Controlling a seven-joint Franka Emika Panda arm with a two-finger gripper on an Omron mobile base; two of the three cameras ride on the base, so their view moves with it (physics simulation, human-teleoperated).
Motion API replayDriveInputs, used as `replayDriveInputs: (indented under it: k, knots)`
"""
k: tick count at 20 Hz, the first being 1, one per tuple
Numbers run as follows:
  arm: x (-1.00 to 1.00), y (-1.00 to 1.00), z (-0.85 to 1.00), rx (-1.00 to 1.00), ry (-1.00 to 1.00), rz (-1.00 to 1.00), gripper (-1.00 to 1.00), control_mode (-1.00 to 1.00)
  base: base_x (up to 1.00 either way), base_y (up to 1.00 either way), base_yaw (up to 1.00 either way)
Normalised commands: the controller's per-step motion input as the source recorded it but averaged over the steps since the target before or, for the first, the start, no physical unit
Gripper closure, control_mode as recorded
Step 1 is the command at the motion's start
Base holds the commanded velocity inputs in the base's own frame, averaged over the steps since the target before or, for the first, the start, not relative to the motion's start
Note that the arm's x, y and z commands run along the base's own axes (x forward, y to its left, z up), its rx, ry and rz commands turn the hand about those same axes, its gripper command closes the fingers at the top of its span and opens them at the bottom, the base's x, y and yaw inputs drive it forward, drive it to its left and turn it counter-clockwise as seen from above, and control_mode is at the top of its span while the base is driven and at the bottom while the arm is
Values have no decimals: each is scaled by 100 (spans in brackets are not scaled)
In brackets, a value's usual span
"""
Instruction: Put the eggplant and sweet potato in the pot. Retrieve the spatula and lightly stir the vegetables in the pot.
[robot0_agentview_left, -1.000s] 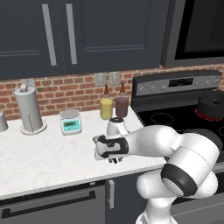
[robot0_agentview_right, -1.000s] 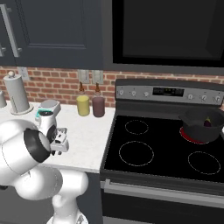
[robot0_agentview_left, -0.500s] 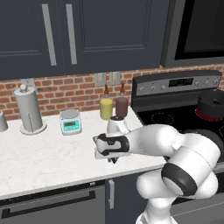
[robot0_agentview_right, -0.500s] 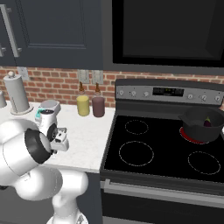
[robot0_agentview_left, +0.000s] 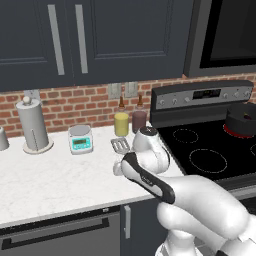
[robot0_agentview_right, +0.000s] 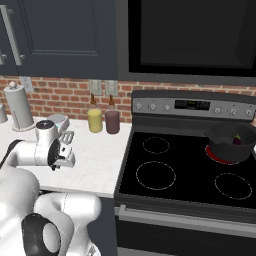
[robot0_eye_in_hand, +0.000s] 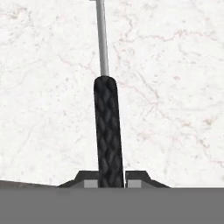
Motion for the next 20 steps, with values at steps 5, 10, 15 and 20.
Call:
replayDriveInputs:
  k: [5,10,15,20]
  knots:
    - [-55,-4,81,-1,-21,5,100,-100,0,0,0]
    - [-16,0,66,-5,-7,6,100,-100,0,0,0]
    - [-1,-19,33,-4,0,8,100,-100,0,0,0]
    - [0,0,0,-2,0,2,100,-100,0,0,0]
